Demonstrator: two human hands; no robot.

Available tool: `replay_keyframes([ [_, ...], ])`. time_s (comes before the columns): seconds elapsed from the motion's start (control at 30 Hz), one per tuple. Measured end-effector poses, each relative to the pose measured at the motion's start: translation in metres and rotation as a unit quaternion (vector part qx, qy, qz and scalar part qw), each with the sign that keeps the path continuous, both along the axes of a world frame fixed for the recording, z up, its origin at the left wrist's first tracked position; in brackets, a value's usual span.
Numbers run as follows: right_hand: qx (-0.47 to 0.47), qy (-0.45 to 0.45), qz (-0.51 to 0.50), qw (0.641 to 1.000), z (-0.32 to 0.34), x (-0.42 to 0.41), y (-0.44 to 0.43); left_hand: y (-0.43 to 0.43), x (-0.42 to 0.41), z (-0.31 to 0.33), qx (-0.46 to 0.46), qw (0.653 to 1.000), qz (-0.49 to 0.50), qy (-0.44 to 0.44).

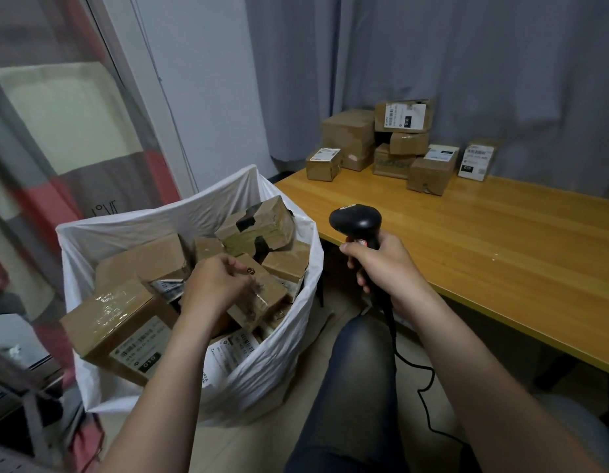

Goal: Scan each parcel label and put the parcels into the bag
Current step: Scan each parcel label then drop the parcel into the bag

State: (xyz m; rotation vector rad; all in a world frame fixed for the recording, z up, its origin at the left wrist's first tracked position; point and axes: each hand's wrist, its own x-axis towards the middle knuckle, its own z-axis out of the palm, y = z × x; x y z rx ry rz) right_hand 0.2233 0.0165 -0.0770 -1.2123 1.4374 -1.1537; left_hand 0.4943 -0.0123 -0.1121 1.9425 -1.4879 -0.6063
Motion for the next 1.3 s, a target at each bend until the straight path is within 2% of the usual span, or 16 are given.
replay_keyframes([
  [0.2, -0.004, 0.007, -0.029, 1.0, 0.008, -0.021, -0.006, -0.031, -0.037, 0.043, -0.031, 0.992, -0.061, -0.103],
  [0.43, -0.026, 0.0, -0.094, 0.995, 0.035, -0.083, -0.031, -0.094, -0.125, 0.085, -0.038, 0.972, -0.183, -0.143],
  [0.73, -0.05, -0.013, -0.172, 0.984, 0.059, -0.179, -0.077, -0.184, -0.251, 0.111, -0.044, 0.939, -0.272, -0.207],
  [1.03, -0.03, -0.025, -0.221, 0.974, 0.046, -0.258, -0.144, -0.276, -0.38, 0.072, -0.016, 0.918, -0.306, -0.251],
  [1.13, -0.014, -0.078, -0.23, 0.97, 0.034, -0.281, -0.166, -0.302, -0.417, 0.047, -0.017, 0.917, -0.295, -0.269],
  [1.2, 0.0, -0.119, -0.225, 0.967, 0.026, -0.292, -0.179, -0.322, -0.438, 0.032, -0.014, 0.918, -0.286, -0.273],
  [1.3, 0.014, -0.112, -0.219, 0.969, 0.014, -0.305, -0.199, -0.353, -0.464, 0.012, 0.001, 0.933, -0.26, -0.25],
])
